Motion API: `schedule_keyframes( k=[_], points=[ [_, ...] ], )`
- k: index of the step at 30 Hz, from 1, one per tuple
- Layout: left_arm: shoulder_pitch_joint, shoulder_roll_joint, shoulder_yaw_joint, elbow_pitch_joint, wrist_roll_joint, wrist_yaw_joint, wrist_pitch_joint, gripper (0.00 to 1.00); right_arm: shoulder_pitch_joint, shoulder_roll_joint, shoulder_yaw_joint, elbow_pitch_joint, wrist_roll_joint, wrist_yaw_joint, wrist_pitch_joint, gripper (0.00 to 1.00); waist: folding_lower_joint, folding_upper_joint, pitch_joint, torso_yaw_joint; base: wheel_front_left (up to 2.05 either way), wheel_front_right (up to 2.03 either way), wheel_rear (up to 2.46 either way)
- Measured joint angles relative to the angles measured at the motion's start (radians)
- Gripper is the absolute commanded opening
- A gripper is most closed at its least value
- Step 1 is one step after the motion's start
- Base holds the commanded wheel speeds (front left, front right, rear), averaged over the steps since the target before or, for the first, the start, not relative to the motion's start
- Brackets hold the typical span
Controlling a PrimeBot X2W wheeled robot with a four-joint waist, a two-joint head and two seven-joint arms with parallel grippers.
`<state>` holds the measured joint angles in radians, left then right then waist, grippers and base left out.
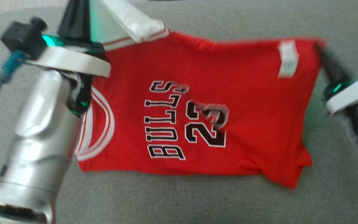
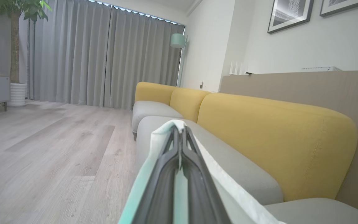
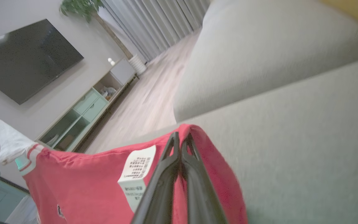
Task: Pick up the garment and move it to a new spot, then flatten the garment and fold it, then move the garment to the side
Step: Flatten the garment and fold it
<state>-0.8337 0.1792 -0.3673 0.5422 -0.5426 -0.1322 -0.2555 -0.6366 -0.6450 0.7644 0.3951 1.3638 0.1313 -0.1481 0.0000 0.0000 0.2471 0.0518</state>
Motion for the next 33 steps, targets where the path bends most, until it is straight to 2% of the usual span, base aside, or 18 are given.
schedule_keyframes(
  k=[6,12,19,23,26,29,33],
  points=[
    [-0.151,0.069,-0.022,-0.05,-0.031,0.0,0.064,0.0,-0.217,-0.122,-0.054,-0.044,-0.049,0.0,0.002,0.0,0.0,0.0,0.015,-0.028,0.0,0.0,0.0],
    [-0.458,0.087,-0.052,-0.046,-0.016,0.0,0.119,0.0,-0.525,-0.13,-0.09,0.026,-0.106,0.0,0.045,0.0,0.0002,0.0,0.087,-0.045,0.0,0.0,0.0],
    [-0.796,0.078,-0.054,0.056,0.07,0.001,0.033,0.0,-0.814,-0.13,-0.093,0.121,-0.228,0.0,0.022,0.0,0.0003,0.0,0.199,-0.052,0.0,0.0,0.0],
    [-0.826,0.061,-0.057,0.089,0.067,0.0,0.015,0.0,-0.845,-0.132,-0.051,0.132,-0.265,0.0,0.021,0.0,0.0003,0.0,0.241,-0.05,0.0,0.0,0.0],
    [-0.78,0.058,-0.072,0.109,0.046,0.0,0.01,0.0,-0.836,-0.135,-0.003,0.137,-0.268,0.0,0.016,0.0,0.0004,-0.0001,0.278,-0.042,0.0,0.0,0.0],
    [-0.679,0.072,-0.097,0.104,0.027,0.0,0.002,0.0,-0.795,-0.136,0.035,0.151,-0.262,0.0,-0.004,0.0,0.0003,-0.0001,0.308,-0.034,0.0,0.0,0.0],
    [-0.437,0.096,-0.106,0.015,-0.003,0.0,0.0,0.0,-0.64,-0.131,0.089,0.187,-0.209,0.0,-0.059,0.0,0.0003,0.0,0.317,-0.015,0.0,0.0,0.0]
  ],
)
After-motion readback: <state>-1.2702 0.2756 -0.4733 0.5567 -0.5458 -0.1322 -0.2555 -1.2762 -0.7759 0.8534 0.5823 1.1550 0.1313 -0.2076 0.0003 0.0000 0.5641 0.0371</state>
